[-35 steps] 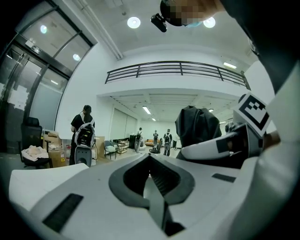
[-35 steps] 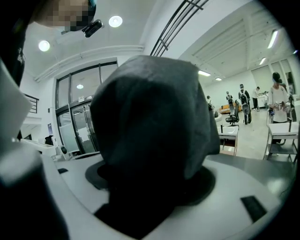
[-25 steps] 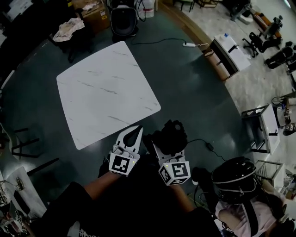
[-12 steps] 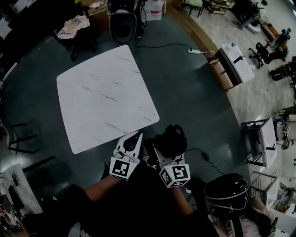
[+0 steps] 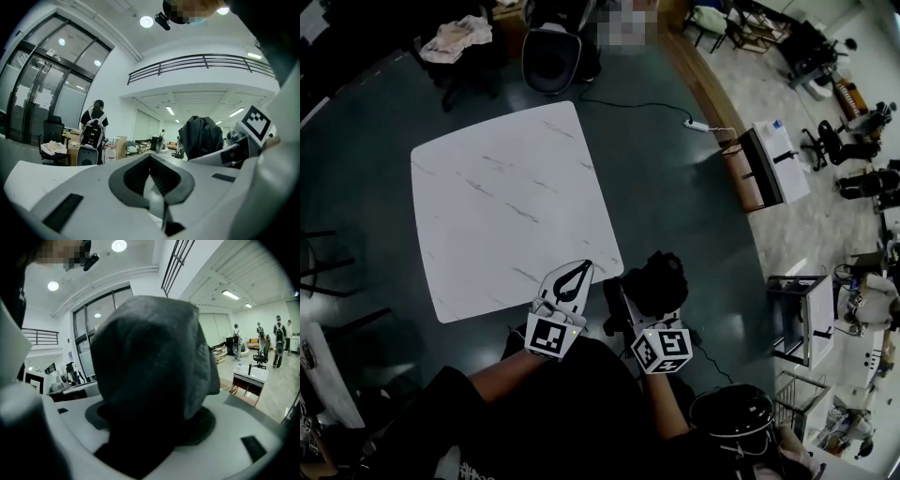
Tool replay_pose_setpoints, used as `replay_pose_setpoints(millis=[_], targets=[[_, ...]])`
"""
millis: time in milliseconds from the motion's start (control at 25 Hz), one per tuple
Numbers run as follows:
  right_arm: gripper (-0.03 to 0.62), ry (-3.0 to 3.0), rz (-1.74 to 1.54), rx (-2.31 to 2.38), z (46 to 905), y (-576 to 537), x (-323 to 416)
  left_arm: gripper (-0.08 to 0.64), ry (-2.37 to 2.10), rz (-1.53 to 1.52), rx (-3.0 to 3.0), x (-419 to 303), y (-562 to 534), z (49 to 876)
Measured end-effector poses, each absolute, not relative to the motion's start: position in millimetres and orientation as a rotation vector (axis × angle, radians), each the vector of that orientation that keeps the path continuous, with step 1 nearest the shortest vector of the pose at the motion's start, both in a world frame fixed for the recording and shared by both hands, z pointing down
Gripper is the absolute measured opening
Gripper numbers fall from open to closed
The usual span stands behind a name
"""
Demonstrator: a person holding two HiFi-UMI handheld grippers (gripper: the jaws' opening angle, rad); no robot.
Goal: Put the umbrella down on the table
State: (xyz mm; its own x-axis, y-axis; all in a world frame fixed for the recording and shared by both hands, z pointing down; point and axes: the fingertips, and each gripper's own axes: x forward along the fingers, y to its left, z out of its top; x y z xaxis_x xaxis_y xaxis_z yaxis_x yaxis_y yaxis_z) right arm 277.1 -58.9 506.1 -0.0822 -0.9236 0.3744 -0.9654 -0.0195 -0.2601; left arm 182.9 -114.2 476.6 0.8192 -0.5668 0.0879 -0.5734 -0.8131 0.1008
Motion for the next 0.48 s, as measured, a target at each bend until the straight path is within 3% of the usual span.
replay_pose_setpoints(millis=[480], targets=[[0.332,-2.146,0.823,1.904,547,-170,239,0.006,-1.012,0.000,2.770,133,-190,501]])
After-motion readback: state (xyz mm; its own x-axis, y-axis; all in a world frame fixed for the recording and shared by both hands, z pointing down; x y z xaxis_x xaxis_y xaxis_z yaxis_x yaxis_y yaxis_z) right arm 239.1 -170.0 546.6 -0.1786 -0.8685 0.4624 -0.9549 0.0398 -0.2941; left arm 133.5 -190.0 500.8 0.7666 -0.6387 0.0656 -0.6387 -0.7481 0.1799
